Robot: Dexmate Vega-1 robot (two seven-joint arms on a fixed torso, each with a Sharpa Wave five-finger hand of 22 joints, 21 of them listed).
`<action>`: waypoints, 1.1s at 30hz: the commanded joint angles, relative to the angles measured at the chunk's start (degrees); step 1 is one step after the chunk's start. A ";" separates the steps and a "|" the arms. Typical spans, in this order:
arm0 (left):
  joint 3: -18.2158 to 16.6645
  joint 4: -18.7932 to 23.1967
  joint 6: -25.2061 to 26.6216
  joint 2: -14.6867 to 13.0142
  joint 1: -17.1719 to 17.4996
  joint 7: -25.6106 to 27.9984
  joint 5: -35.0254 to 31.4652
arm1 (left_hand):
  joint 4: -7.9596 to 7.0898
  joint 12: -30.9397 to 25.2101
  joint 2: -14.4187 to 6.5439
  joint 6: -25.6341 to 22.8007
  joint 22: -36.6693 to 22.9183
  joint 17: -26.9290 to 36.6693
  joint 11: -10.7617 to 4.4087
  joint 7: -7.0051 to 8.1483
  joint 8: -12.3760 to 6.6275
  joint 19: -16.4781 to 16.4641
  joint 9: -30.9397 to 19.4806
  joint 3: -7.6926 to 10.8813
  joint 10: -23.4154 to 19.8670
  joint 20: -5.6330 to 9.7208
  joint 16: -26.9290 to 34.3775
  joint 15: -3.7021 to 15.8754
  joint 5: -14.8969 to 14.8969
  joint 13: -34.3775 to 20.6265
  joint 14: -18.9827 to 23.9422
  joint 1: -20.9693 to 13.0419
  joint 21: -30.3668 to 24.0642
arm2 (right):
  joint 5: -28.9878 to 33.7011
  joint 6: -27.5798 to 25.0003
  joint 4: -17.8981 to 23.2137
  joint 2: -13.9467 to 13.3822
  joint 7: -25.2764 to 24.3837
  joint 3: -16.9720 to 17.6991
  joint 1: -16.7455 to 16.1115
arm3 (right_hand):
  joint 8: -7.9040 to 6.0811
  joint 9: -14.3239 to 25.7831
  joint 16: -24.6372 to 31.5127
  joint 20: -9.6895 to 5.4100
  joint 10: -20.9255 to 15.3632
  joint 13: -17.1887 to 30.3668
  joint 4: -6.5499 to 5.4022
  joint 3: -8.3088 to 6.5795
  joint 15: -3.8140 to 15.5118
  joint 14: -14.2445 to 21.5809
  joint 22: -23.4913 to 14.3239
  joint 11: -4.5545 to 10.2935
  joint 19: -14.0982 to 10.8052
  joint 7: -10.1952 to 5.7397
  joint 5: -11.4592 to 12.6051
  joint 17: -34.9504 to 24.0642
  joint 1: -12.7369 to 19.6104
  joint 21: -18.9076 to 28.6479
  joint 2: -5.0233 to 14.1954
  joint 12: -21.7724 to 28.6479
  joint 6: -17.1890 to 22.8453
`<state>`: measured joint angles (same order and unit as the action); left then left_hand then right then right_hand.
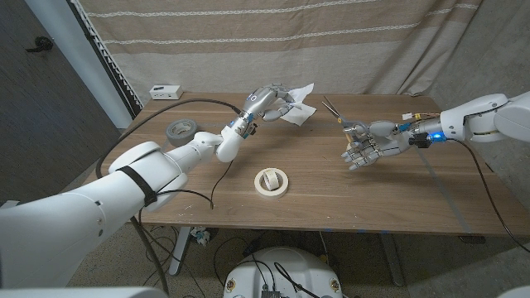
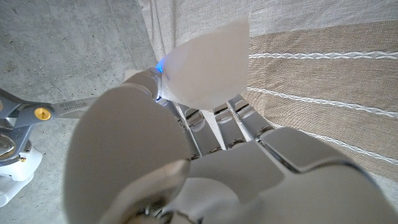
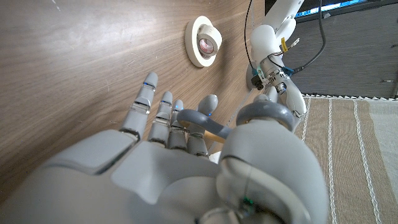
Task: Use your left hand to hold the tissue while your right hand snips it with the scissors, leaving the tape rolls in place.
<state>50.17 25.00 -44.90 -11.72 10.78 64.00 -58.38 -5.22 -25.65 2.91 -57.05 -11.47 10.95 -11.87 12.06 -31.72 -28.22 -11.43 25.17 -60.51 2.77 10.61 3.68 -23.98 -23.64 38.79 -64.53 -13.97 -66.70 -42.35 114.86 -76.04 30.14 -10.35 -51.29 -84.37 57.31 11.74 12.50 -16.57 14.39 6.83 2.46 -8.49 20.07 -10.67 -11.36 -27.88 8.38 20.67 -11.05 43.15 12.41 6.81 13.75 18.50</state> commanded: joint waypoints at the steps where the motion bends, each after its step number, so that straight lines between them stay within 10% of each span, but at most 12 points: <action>1: -0.11 0.16 -0.63 0.22 -0.10 0.00 -0.76 | -0.82 -0.27 -0.24 -0.07 -0.08 0.06 -0.19 0.09 -1.82 0.30 -3.36 -0.22 0.17 7.69 -0.05 9.70 -0.45 -0.19 0.12 -1.02 0.11 | 0.88 -1.50 -0.68 0.82 1.82 -4.36 4.86 | -0.11 0.18 0.08 0.07 -0.30 0.00 0.09 0.34 0.08 0.64 -0.08 -0.29 -0.40 2.74 0.04 -0.28 0.66 -0.13 -0.23 -0.05 0.04; 33: -4.73 2.37 -2.90 0.50 1.45 0.00 -6.59 | -2.10 -0.27 -0.89 0.03 -0.09 0.10 -0.21 0.09 -1.74 0.49 -3.05 -3.34 0.57 7.64 -0.06 9.69 -1.31 -0.06 0.02 -3.21 0.18 | 1.48 -2.97 -0.56 0.64 3.19 -6.92 7.60 | -0.05 0.40 0.03 0.08 -0.43 0.00 -0.03 0.44 0.20 0.79 -0.05 -0.46 -0.90 2.80 -0.13 -0.29 0.86 -0.35 -0.17 -0.10 0.08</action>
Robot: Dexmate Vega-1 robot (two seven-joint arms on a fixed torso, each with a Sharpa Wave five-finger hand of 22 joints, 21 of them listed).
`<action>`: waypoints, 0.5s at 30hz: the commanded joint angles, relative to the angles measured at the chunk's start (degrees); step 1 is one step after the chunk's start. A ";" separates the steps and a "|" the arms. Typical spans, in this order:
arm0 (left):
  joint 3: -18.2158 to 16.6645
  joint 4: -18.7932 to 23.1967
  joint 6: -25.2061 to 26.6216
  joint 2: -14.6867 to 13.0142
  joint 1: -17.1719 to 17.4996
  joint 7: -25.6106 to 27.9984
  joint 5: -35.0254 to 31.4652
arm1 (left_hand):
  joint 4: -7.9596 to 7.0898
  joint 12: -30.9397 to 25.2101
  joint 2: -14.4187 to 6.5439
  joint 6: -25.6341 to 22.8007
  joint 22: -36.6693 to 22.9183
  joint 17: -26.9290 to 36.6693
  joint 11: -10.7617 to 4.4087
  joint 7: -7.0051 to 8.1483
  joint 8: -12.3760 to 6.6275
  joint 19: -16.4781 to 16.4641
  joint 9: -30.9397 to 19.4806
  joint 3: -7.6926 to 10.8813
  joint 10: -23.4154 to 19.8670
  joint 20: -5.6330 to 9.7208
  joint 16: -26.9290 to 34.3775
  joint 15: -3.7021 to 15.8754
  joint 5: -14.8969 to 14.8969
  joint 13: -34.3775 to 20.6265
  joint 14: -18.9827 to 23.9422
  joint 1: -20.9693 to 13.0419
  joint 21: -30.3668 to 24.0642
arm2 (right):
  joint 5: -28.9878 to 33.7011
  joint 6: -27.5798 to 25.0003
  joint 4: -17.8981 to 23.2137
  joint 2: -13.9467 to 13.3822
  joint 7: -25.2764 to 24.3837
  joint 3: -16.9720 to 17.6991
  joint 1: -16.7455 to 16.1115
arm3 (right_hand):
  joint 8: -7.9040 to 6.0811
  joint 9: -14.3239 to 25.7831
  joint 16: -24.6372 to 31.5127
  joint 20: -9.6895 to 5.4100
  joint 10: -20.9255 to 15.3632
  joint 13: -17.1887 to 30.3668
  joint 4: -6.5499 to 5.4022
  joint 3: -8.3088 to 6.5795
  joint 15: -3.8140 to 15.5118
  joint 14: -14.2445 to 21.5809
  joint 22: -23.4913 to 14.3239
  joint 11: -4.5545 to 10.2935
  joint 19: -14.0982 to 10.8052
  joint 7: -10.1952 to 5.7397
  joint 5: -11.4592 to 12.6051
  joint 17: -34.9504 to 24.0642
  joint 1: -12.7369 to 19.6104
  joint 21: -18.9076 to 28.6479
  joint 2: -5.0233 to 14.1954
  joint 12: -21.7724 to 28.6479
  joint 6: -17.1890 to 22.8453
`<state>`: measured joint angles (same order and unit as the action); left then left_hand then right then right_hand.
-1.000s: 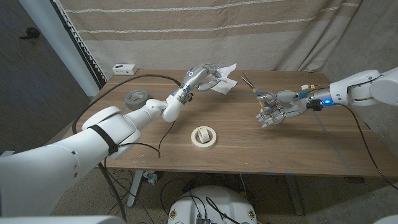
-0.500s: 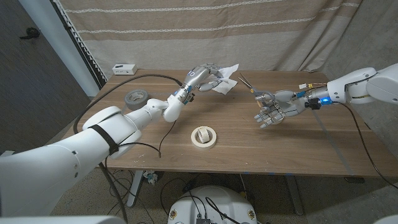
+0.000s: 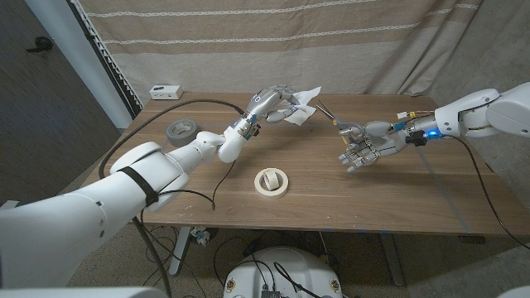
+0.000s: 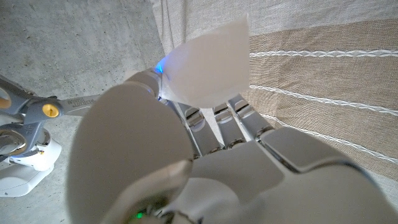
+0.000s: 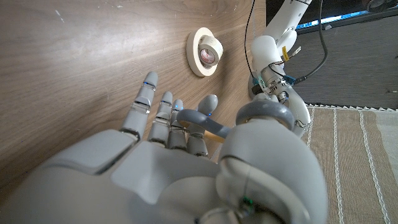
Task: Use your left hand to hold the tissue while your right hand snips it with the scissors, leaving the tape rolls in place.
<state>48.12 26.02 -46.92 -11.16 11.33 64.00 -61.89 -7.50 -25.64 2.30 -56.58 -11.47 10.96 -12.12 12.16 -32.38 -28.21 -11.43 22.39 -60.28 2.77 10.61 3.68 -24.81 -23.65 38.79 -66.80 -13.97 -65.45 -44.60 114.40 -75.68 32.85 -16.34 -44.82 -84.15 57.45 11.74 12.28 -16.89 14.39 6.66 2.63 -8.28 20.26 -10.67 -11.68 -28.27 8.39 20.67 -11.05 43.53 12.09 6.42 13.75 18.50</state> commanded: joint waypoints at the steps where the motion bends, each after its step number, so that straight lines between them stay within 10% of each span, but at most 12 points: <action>1: -2.98 1.33 -0.98 0.01 0.96 0.00 -3.34 | 0.11 -0.29 -0.31 -0.49 -0.09 0.12 0.04 -0.01 -1.04 0.49 -3.01 -0.86 0.41 7.62 -0.03 9.68 -0.62 -0.12 0.01 -1.11 0.17 | 0.37 -0.75 -0.11 0.31 0.43 -1.02 1.24 | -0.27 0.29 0.03 0.30 -0.11 0.00 0.13 0.27 0.00 0.60 -0.04 -0.15 -0.52 2.79 -0.14 -0.30 0.48 -0.04 0.22 -0.11 0.04; 15: -5.33 2.06 -1.63 0.08 1.56 0.00 -5.58 | -0.20 -0.24 -0.83 -0.57 -0.08 0.14 0.04 -0.01 -0.79 0.64 -2.84 -2.65 0.47 7.57 -0.01 9.68 -1.05 -0.16 0.01 -2.08 0.18 | 1.28 -1.74 -0.25 0.84 0.98 -2.13 2.82 | -0.14 0.21 0.03 0.30 -0.07 0.01 0.08 0.30 -0.01 0.66 -0.04 -0.26 -0.61 2.79 -0.22 -0.31 0.51 -0.12 0.26 -0.16 0.01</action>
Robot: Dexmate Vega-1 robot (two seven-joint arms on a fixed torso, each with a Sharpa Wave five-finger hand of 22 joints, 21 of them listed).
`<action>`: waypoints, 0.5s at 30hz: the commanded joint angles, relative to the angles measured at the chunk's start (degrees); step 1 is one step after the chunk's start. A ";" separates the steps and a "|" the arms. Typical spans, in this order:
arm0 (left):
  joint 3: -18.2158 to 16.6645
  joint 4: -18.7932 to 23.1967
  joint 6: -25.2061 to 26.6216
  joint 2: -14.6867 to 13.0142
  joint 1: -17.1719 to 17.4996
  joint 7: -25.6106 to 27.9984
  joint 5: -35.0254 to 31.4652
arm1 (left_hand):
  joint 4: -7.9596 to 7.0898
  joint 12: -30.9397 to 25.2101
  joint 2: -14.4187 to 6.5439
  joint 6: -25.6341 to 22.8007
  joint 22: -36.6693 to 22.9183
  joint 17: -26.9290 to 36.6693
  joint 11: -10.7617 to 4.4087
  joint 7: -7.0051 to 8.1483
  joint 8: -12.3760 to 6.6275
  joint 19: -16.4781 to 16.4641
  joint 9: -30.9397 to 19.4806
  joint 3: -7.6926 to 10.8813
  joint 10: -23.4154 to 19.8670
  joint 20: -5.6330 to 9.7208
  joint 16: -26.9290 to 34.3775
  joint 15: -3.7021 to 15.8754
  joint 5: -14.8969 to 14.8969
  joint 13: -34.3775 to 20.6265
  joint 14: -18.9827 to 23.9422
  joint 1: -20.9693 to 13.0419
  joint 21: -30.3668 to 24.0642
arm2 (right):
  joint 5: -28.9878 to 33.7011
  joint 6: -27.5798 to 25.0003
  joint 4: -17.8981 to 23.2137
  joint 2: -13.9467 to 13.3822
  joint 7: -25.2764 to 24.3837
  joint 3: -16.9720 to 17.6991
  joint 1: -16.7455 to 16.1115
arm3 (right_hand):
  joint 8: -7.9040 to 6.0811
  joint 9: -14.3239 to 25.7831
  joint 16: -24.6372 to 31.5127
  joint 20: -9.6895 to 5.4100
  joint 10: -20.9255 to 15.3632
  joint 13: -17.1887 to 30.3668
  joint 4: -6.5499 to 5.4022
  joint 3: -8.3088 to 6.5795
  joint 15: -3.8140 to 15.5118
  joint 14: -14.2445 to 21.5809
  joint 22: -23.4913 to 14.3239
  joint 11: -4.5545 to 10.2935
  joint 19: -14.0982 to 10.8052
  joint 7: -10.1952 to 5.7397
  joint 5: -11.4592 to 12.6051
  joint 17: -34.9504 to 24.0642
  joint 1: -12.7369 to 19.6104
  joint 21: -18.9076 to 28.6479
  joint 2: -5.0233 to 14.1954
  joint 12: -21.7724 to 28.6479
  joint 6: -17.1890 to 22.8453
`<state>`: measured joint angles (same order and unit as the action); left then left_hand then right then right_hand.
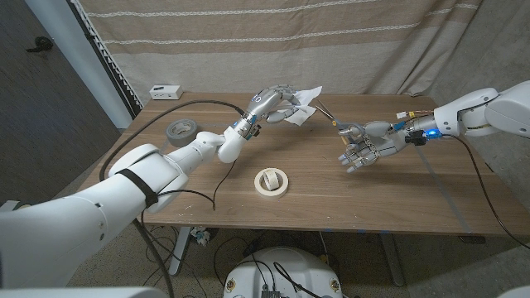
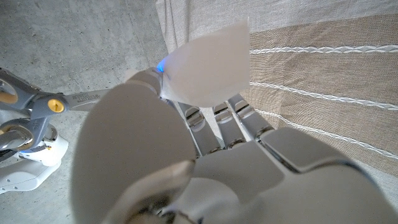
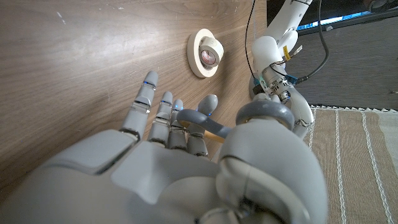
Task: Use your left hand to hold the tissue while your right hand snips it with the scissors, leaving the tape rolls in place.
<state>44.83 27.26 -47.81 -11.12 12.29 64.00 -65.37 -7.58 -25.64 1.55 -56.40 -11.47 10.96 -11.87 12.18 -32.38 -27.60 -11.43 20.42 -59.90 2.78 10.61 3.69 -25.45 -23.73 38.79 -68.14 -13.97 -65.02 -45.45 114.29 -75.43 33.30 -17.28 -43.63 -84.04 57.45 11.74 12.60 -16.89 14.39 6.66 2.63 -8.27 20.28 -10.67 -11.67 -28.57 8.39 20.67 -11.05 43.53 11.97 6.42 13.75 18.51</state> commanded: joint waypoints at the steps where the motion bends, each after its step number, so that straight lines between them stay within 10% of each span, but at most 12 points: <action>1: -2.22 0.90 -0.78 0.05 0.65 0.00 -2.27 | -0.12 -0.21 -0.08 -0.76 -0.08 0.12 -0.21 -0.03 -0.78 0.03 -2.84 -0.76 0.12 7.56 -0.03 9.67 -0.43 -0.05 -0.01 -0.78 0.18 | 0.75 -1.33 -0.31 0.77 0.67 -1.38 1.95 | -0.22 0.16 0.03 -0.02 -0.16 0.01 0.07 0.31 -0.03 0.65 -0.03 -0.28 -0.32 2.78 -0.22 -0.31 0.52 -0.01 0.26 -0.13 0.03; 15: -3.22 1.67 -0.96 -0.06 0.80 0.00 -4.69 | -0.28 -0.24 -0.55 -1.27 -0.08 0.12 -0.22 -0.03 -0.58 0.00 -2.72 -2.78 -0.17 7.55 -0.01 9.67 -0.85 -0.08 0.06 -1.49 0.17 | 2.25 -3.48 -0.69 0.98 1.40 -2.68 4.37 | -0.20 0.26 0.10 -0.02 -0.15 0.02 0.03 0.31 -0.08 0.90 -0.04 -0.30 -0.49 2.96 -0.28 -0.32 0.58 -0.03 0.35 -0.16 0.02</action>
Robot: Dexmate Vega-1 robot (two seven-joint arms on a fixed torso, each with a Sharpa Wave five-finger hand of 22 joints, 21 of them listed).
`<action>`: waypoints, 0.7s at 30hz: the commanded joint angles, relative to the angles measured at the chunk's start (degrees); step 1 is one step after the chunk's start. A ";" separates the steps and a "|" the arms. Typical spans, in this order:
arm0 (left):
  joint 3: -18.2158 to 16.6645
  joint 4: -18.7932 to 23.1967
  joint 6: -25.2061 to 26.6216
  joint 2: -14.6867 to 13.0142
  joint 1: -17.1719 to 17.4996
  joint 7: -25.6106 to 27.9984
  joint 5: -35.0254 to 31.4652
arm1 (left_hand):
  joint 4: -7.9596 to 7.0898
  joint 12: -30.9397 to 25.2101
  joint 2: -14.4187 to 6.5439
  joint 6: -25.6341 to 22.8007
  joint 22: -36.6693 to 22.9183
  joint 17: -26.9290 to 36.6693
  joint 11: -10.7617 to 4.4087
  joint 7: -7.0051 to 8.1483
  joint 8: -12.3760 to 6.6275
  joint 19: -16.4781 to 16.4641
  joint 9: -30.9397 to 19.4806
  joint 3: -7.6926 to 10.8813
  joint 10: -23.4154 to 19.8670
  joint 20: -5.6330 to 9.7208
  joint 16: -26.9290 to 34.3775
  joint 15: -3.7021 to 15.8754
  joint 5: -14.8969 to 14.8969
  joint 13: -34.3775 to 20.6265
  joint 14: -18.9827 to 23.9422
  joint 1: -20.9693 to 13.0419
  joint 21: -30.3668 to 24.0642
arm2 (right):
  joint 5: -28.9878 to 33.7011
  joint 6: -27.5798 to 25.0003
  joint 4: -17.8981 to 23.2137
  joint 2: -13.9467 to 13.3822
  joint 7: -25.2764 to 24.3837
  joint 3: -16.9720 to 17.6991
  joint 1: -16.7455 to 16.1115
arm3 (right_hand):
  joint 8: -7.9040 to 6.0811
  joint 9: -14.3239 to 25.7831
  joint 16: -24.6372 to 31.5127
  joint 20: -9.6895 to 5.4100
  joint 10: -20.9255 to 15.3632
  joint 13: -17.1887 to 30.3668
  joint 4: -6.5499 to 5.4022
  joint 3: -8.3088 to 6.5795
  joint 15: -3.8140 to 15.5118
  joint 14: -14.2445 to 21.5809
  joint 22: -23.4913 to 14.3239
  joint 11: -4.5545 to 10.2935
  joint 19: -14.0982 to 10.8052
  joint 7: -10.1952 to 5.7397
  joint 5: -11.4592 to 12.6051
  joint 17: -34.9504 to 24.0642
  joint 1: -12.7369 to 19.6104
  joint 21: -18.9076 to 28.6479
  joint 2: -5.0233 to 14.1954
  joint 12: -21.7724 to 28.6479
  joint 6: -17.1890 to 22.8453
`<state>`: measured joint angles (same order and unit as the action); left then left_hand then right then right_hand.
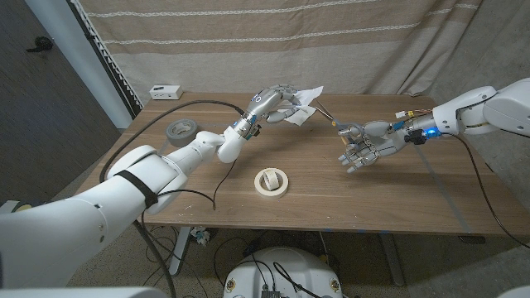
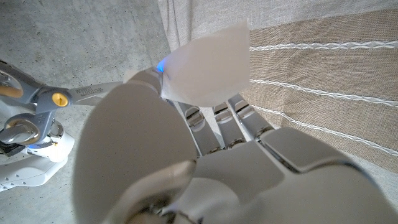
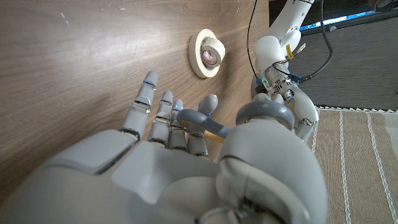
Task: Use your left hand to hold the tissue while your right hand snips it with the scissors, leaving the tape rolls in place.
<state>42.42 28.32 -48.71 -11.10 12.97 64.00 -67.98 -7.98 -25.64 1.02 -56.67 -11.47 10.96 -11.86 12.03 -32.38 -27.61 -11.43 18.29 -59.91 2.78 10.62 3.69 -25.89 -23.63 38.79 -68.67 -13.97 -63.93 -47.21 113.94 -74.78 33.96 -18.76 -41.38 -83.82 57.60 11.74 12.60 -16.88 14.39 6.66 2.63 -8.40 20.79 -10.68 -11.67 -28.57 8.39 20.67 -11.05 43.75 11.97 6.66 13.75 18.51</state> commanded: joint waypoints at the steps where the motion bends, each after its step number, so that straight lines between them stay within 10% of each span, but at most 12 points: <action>1: -0.72 0.67 0.03 -0.12 0.09 0.00 -2.28 | 0.12 -0.27 0.01 -1.05 -0.07 0.19 -0.22 0.11 -0.59 0.00 -2.73 -0.77 -0.17 7.53 0.03 9.67 -0.44 -0.23 0.11 -1.01 0.17 | 1.26 -1.96 -0.25 0.32 0.68 -1.27 2.30 | -0.41 0.12 0.11 -0.02 -0.15 0.02 0.02 0.31 0.06 0.42 -0.03 -0.34 -0.51 2.98 -0.28 -0.31 0.36 -0.04 0.12 -0.17 -0.01; 18: 2.46 0.94 1.31 -1.02 -1.60 0.00 -5.81 | -0.41 -0.07 -3.59 -2.13 -0.05 0.65 -0.17 0.07 0.29 0.34 -2.66 -11.69 -0.66 7.48 0.18 9.70 -2.74 -2.14 1.28 -4.07 0.37 | 4.56 -6.32 -0.67 1.50 4.15 -4.77 7.50 | -0.33 0.15 0.11 -0.02 -0.10 0.03 -0.03 0.38 -0.04 0.61 -0.04 -0.43 -0.86 3.06 -0.36 -0.31 0.37 -0.02 0.10 -0.23 -0.03; 19: 2.74 0.83 1.24 -1.04 -1.74 0.00 -5.80 | -0.63 0.63 -9.27 -3.27 -0.25 0.59 -0.11 0.34 2.40 0.72 -2.12 -29.94 0.50 7.50 0.32 9.64 -4.69 -4.40 1.81 -9.85 0.48 | 4.84 -6.55 -0.67 1.61 4.37 -5.04 7.83 | -0.37 0.24 0.11 -0.02 -0.06 0.03 -0.02 0.37 -0.05 0.62 -0.04 -0.46 -0.89 3.10 -0.36 -0.31 0.39 -0.01 0.10 -0.25 -0.06; 21: 3.19 0.87 1.40 -1.13 -1.89 0.00 -5.91 | -1.06 1.23 -10.99 -3.24 -0.40 0.73 -0.19 0.08 2.58 -0.03 -2.55 -33.75 -1.13 7.58 0.28 9.70 -5.32 -3.17 2.03 -11.92 -0.07 | 5.28 -7.11 -0.86 1.93 4.97 -5.62 8.52 | -0.29 0.17 0.10 -0.02 -0.10 0.03 -0.02 0.37 -0.04 0.60 -0.04 -0.51 -0.94 3.14 -0.37 -0.31 0.41 -0.01 0.11 -0.24 -0.11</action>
<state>43.32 29.21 -47.86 -11.77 12.16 64.00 -72.41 -8.65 -24.92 -7.18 -57.24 -11.58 11.34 -12.06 11.67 -30.73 -27.40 -11.43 -7.40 -60.13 2.56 10.64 3.80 -30.13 -26.66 40.16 -77.63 -13.74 -60.81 -51.59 113.45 -73.79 36.67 -22.03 -36.16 -83.75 57.69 11.74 12.69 -16.88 14.39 6.42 2.87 -8.40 20.78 -10.68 -11.67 -29.09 8.39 20.34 -11.05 43.75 11.98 6.66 13.48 18.51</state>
